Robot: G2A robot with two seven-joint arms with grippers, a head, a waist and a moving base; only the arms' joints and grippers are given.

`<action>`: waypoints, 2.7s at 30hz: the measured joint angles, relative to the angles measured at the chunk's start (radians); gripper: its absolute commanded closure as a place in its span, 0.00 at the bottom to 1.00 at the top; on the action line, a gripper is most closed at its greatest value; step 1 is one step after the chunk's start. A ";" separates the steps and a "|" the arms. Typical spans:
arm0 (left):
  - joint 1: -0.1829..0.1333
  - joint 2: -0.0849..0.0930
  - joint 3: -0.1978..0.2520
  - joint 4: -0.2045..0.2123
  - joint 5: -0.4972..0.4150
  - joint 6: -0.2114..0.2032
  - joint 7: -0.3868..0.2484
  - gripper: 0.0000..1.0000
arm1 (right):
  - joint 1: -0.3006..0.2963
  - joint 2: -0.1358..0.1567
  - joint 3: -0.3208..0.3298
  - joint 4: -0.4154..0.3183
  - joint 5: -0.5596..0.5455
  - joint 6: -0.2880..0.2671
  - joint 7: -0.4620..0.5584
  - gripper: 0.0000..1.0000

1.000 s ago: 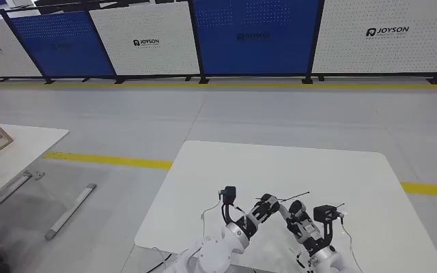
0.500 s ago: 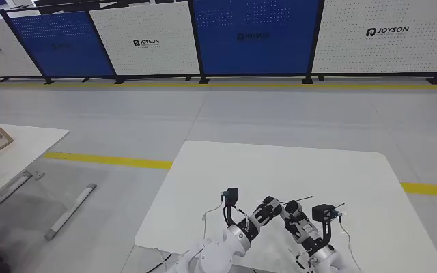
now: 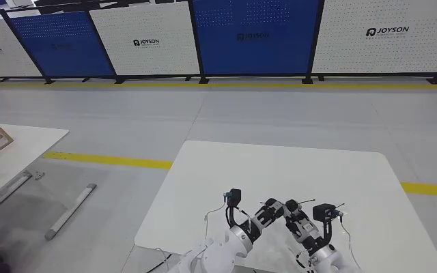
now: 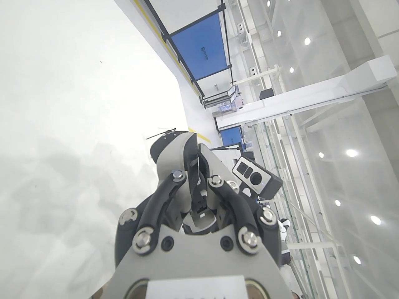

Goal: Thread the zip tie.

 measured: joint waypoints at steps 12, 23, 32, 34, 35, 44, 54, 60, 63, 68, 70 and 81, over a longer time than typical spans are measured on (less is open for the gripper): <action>0.004 -0.001 -0.003 0.001 0.003 -0.003 0.001 1.00 | 0.000 -0.003 0.000 0.001 -0.008 0.001 -0.001 1.00; 0.002 -0.004 0.007 0.009 -0.006 -0.050 -0.009 1.00 | 0.002 -0.006 -0.006 0.006 -0.029 -0.002 0.007 1.00; 0.002 -0.005 0.018 0.003 0.002 -0.070 -0.016 1.00 | -0.002 -0.007 -0.005 0.007 -0.033 -0.006 0.007 1.00; 0.004 -0.005 0.016 0.001 0.003 -0.076 -0.014 1.00 | -0.003 -0.007 -0.005 0.008 -0.035 -0.007 0.009 1.00; 0.005 -0.005 0.015 0.000 0.003 -0.078 -0.012 1.00 | -0.002 -0.007 -0.006 0.008 -0.036 -0.007 0.009 1.00; 0.021 -0.003 -0.002 -0.004 0.000 -0.091 0.003 1.00 | -0.004 -0.009 -0.001 0.016 -0.022 -0.019 0.005 0.64; 0.016 -0.005 0.008 0.003 0.010 -0.080 0.004 1.00 | -0.021 -0.007 0.020 -0.003 -0.010 -0.032 -0.006 0.62; 0.017 -0.006 0.013 0.002 0.022 -0.071 0.005 1.00 | -0.023 -0.008 0.024 -0.008 -0.008 -0.030 -0.010 0.65; 0.016 -0.006 0.015 0.002 0.026 -0.067 0.007 1.00 | -0.025 -0.008 0.027 -0.013 -0.007 -0.030 -0.013 0.70; 0.016 -0.007 0.017 0.000 0.031 -0.065 0.009 1.00 | -0.029 -0.008 0.032 -0.018 -0.007 -0.030 -0.014 0.79; 0.017 -0.007 0.018 0.000 0.033 -0.065 0.010 1.00 | -0.030 -0.008 0.032 -0.019 -0.008 -0.030 -0.013 0.82; 0.014 -0.009 0.022 0.003 0.040 -0.060 0.017 1.00 | -0.034 -0.009 0.037 -0.020 -0.007 -0.038 -0.013 1.00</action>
